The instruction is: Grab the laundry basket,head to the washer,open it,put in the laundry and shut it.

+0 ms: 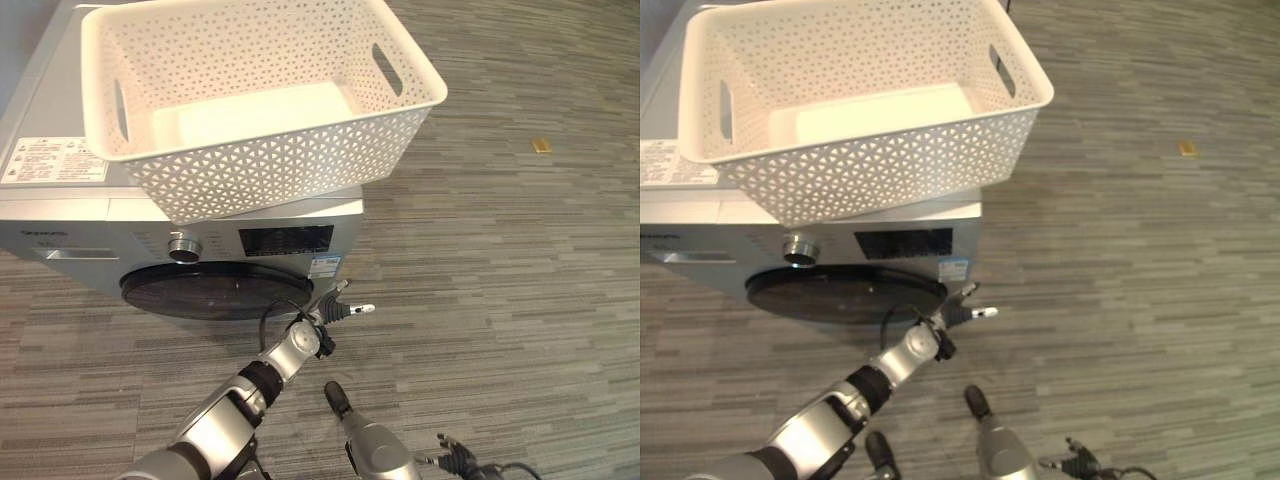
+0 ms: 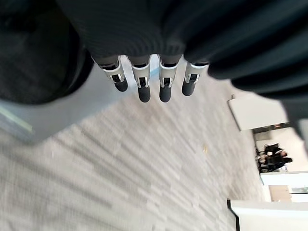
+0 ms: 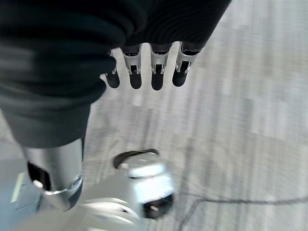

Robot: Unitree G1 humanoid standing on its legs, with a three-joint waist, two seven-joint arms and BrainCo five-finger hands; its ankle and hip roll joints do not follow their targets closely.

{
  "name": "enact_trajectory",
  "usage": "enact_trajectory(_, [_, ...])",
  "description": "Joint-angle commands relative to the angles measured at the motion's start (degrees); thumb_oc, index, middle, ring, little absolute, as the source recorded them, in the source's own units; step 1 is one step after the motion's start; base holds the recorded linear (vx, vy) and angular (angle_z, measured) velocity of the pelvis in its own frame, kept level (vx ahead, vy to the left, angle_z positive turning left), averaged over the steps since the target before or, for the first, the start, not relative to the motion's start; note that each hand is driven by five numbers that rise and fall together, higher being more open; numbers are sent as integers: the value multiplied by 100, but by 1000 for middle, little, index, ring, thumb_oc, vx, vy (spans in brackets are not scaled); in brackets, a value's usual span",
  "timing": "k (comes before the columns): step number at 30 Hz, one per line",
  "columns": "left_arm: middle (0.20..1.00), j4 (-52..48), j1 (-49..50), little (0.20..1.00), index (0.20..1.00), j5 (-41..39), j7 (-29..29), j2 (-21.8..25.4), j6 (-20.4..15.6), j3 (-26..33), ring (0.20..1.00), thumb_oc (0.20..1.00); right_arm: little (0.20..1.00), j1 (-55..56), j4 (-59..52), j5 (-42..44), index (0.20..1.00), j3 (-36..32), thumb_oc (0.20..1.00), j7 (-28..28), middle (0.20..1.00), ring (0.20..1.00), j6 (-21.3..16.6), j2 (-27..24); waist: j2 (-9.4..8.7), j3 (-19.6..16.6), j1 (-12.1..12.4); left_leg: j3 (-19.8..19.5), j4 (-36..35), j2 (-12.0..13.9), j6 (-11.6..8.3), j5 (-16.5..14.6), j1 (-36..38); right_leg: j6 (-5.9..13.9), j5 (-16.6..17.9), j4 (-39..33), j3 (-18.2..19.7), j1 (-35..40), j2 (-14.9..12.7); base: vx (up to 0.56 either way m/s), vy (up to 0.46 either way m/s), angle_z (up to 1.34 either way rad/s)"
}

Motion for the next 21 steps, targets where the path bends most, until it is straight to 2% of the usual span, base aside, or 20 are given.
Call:
enact_trajectory(1, [1000, 211, 407, 1000, 1000, 92, -61, 463, -470, 226, 1000, 1000, 1000, 49, 243, -25, 1000, -145, 1000, -49, 1000, 1000, -156, -117, -111, -94, 339, -394, 119, 155, 41, -71, 56, 358, -481, 226, -271, -53, -403, 35, 16, 28])
enact_trajectory(2, [1000, 205, 983, 1000, 1000, 7, -115, 703, -631, 462, 1000, 1000, 1000, 41, 385, -88, 1000, -132, 1000, -48, 1000, 1000, -188, -36, -104, -137, 479, -460, 142, 106, 67, -119, 80, 355, -504, 223, -322, 34, -447, 22, 22, 29])
enact_trajectory(4, [1000, 270, 1180, 1000, 1000, -51, -112, 770, -671, 588, 1000, 1000, 1000, 37, 452, -108, 1000, -132, 1000, -49, 1000, 1000, -197, -2, -111, -160, 505, -482, 157, 85, 76, -140, 90, 358, -512, 215, -346, 73, -470, 22, 29, 25])
enact_trajectory(6, [1000, 407, 1896, 1000, 1000, -396, -175, 974, -759, 1123, 1000, 1000, 1000, 20, 594, -138, 1000, -269, 1000, -101, 1000, 1000, -233, 109, -90, -266, 686, -566, 212, -11, 124, -219, 129, 369, -537, 205, -424, 201, -548, 39, 40, 24])
enact_trajectory(8, [1000, 494, 2045, 1000, 1000, -458, -178, 963, -757, 1288, 1000, 1000, 1000, 28, 650, -134, 1000, -315, 1000, -100, 1000, 1000, -245, 151, -87, -306, 721, -603, 230, -36, 139, -242, 138, 371, -543, 196, -459, 251, -579, 25, 22, 15])
enact_trajectory(9, [1000, 824, 2266, 1000, 1000, -488, -96, 931, -725, 1601, 1000, 1000, 1000, 33, 773, -134, 1000, -394, 1000, -117, 1000, 1000, -246, 238, -83, -376, 812, -664, 274, -86, 166, -291, 153, 377, -554, 177, -520, 339, -634, 14, 13, 21])
enact_trajectory(13, [1000, 1219, 2516, 1000, 1000, -547, -71, 926, -688, 1935, 1000, 1000, 1000, 40, 864, -168, 1000, -469, 1000, -135, 1000, 1000, -237, 293, -70, -442, 890, -781, 326, -155, 204, -340, 174, 365, -596, 187, -591, 444, -688, 22, 23, 16])
enact_trajectory(16, [1000, 1834, 2694, 1000, 1000, -838, -226, 823, -588, 2360, 1000, 1000, 1000, 6, 1019, -251, 1000, -558, 1000, -124, 1000, 1000, -177, 295, -49, -535, 975, -878, 395, -227, 238, -396, 185, 348, -635, 191, -674, 561, -741, 22, 39, 19])
enact_trajectory(21, [1000, 2180, 2789, 1000, 1000, -1259, -391, 728, -545, 2746, 1000, 1000, 1000, -20, 1155, -366, 1000, -578, 1000, -72, 1000, 1000, -87, 289, -70, -632, 1069, -973, 391, -283, 272, -406, 191, 344, -627, 148, -784, 659, -808, 24, 30, 14])
